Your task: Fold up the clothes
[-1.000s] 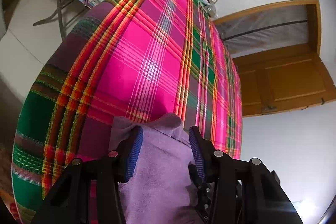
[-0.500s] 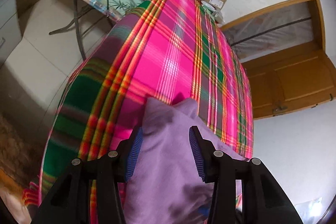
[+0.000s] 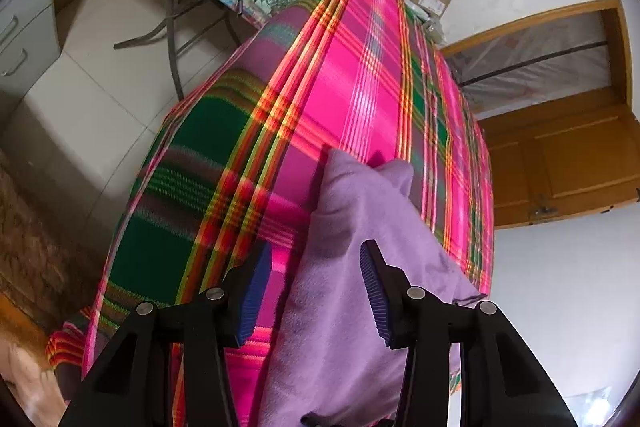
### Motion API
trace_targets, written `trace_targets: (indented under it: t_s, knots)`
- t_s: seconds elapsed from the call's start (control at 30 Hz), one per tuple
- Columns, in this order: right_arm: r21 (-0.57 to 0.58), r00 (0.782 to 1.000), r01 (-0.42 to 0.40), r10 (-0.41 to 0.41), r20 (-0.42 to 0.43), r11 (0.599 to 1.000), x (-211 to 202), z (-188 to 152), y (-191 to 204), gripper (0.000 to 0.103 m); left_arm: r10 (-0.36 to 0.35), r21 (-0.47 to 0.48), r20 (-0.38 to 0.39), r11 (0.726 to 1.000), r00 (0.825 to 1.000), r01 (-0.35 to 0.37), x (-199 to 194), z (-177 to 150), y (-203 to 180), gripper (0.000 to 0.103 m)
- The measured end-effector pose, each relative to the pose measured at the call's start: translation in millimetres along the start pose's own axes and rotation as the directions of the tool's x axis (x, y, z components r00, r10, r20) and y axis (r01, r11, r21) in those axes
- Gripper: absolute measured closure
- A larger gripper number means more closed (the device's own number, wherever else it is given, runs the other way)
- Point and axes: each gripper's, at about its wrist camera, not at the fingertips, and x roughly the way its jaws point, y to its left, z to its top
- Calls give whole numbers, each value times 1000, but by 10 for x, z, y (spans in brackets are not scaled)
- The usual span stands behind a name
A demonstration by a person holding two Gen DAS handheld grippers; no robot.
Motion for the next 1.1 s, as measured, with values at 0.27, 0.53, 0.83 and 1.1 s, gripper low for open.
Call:
trace_targets:
  t_s: [0.27,0.53,0.83,1.1]
  knots:
    - [6,999,36,-36,14,999,-20,-63,-43,56,5,13,-26,1000,1000,-4,67,-11,-56,55]
    - [57,999,34,-36,26,998,-33,-55,-198,79,1,15,-32,1000,1000,-1,166,59,-156,55]
    - [107,997,-3,-5,82,994,-161,-21,-301,88,-25,29,-61,999,998,27,285,200,-252,55]
    - [117,987,13,-31,156,993,-395,7,-313,88,-64,-10,-98,998,993,63,319,254,-223,55]
